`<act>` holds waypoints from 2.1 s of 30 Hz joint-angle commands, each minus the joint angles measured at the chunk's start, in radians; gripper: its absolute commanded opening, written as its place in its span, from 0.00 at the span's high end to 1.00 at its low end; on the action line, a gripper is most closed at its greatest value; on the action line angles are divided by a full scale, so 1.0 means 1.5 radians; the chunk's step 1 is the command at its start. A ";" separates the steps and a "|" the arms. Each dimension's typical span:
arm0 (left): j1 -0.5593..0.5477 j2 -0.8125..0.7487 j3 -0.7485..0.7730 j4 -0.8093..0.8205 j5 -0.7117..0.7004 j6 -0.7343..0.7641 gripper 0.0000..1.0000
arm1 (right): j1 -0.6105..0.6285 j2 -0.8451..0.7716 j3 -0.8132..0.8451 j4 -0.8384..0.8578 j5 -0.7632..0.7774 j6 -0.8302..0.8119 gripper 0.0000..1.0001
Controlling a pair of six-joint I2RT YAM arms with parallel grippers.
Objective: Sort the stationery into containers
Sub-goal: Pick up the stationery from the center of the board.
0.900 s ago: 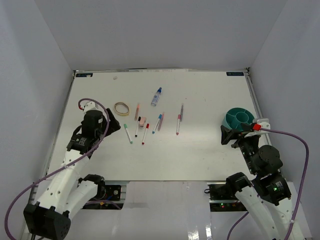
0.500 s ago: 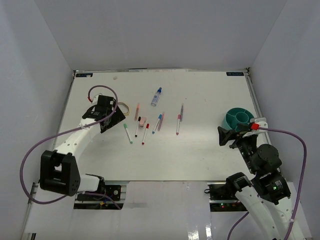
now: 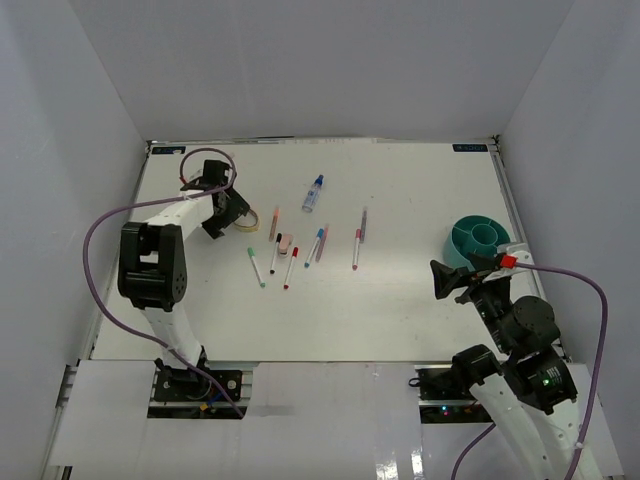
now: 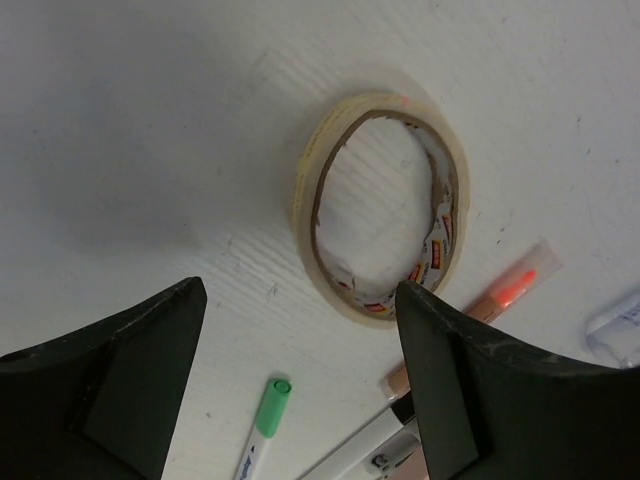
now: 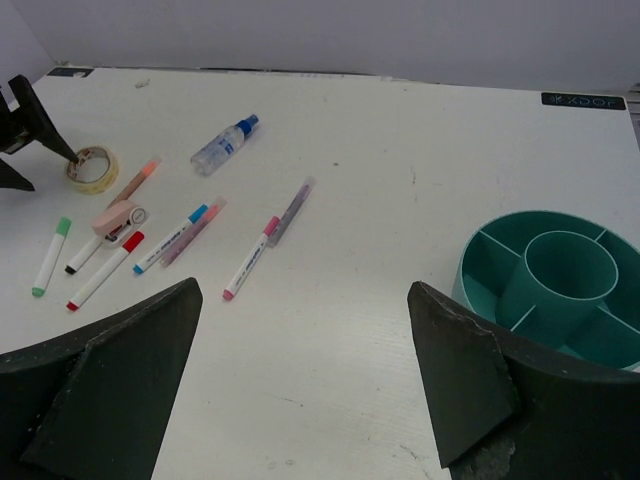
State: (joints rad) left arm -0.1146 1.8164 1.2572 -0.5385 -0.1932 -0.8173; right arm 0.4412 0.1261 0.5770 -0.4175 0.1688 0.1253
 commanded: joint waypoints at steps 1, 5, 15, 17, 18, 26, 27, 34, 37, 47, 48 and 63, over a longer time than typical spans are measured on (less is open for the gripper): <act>0.002 0.030 0.067 -0.017 -0.020 -0.009 0.13 | 0.006 -0.024 -0.005 0.021 0.001 0.007 0.10; 0.001 0.063 0.096 -0.050 -0.039 -0.015 0.21 | 0.005 -0.041 -0.009 0.022 0.021 0.007 0.10; -0.001 0.099 0.103 -0.057 -0.011 -0.028 0.29 | 0.006 -0.056 -0.018 0.030 0.016 0.010 0.10; -0.003 0.100 0.103 -0.059 -0.012 -0.032 0.29 | 0.006 -0.057 -0.019 0.031 0.017 0.010 0.10; -0.002 0.100 0.103 -0.061 -0.012 -0.035 0.29 | 0.006 -0.057 -0.019 0.031 0.017 0.011 0.10; -0.009 0.095 0.093 -0.079 -0.013 -0.054 0.30 | 0.007 -0.067 -0.024 0.037 0.023 0.011 0.10; -0.012 0.096 0.097 -0.081 -0.015 -0.055 0.30 | 0.007 -0.068 -0.024 0.037 0.023 0.011 0.10; -0.031 0.121 0.133 -0.136 -0.044 -0.061 0.33 | 0.007 -0.078 -0.026 0.036 0.029 0.011 0.10; -0.035 0.119 0.127 -0.136 -0.050 -0.065 0.35 | 0.007 -0.078 -0.028 0.036 0.032 0.010 0.10; -0.042 0.109 0.120 -0.126 -0.058 -0.039 0.59 | 0.008 -0.098 -0.029 0.037 0.030 0.010 0.10; -0.042 0.104 0.120 -0.123 -0.059 -0.034 0.62 | 0.008 -0.097 -0.029 0.037 0.026 0.009 0.10; -0.077 -0.158 -0.042 0.118 0.073 0.278 0.97 | 0.009 0.171 0.123 -0.004 -0.239 -0.044 0.10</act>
State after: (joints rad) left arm -0.1944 1.7317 1.2434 -0.5247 -0.1856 -0.5804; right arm 0.4477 0.2771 0.6735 -0.4221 0.0113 0.0967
